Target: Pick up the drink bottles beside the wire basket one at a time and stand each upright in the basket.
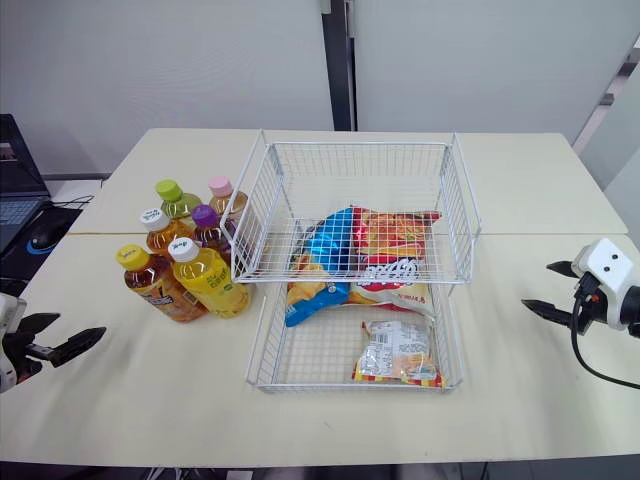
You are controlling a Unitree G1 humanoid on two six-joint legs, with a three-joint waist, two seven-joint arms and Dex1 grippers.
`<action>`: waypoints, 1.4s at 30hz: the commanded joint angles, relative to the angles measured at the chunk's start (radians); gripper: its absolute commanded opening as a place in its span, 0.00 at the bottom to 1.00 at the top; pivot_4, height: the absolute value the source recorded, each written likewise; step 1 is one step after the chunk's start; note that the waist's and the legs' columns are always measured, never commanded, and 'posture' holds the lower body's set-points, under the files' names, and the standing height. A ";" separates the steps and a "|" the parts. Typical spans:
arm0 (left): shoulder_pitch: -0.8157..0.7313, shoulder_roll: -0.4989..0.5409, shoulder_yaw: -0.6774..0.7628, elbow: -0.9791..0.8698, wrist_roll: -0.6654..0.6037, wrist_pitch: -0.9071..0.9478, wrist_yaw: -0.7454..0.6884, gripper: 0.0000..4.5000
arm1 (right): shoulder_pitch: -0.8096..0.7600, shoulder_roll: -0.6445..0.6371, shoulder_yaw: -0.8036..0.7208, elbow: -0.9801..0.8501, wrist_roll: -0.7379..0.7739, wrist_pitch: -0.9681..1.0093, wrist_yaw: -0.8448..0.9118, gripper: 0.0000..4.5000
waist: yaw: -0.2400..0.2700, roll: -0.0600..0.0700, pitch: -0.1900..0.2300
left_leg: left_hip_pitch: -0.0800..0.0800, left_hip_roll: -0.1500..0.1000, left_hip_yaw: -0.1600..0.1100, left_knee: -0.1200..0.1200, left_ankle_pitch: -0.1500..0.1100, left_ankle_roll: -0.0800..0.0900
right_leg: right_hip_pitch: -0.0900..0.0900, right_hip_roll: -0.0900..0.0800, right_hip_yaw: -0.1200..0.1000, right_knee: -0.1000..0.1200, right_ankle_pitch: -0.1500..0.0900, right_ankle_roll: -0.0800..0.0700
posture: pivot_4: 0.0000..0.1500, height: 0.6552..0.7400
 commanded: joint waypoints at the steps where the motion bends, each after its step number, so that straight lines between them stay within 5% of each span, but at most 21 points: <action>1: -0.009 0.015 0.039 -0.020 -0.017 0.004 -0.010 0.99 | -0.008 -0.005 -0.022 -0.013 0.007 -0.004 -0.005 1.00 | 0.000 0.000 0.000 | 0.000 0.000 0.000 0.000 0.000 0.000 | 0.000 0.000 0.000 0.000 0.000 0.000 | 1.00 1.00; 34: -0.070 0.000 0.073 -0.041 -0.111 0.002 -0.081 0.99 | 0.057 -0.003 -0.133 -0.035 0.042 0.040 -0.070 1.00 | 0.000 0.000 0.000 | 0.000 0.001 0.001 0.000 0.000 0.000 | 0.000 0.001 0.001 0.000 0.000 0.000 | 1.00 1.00; 42: -0.070 -0.024 0.075 -0.064 -0.121 0.017 -0.056 0.99 | 0.042 0.070 -0.283 -0.245 0.197 0.173 -0.165 1.00 | -0.002 0.000 0.000 | 0.000 0.002 0.001 0.000 0.000 0.000 | 0.000 0.002 0.001 0.000 0.000 0.000 | 1.00 1.00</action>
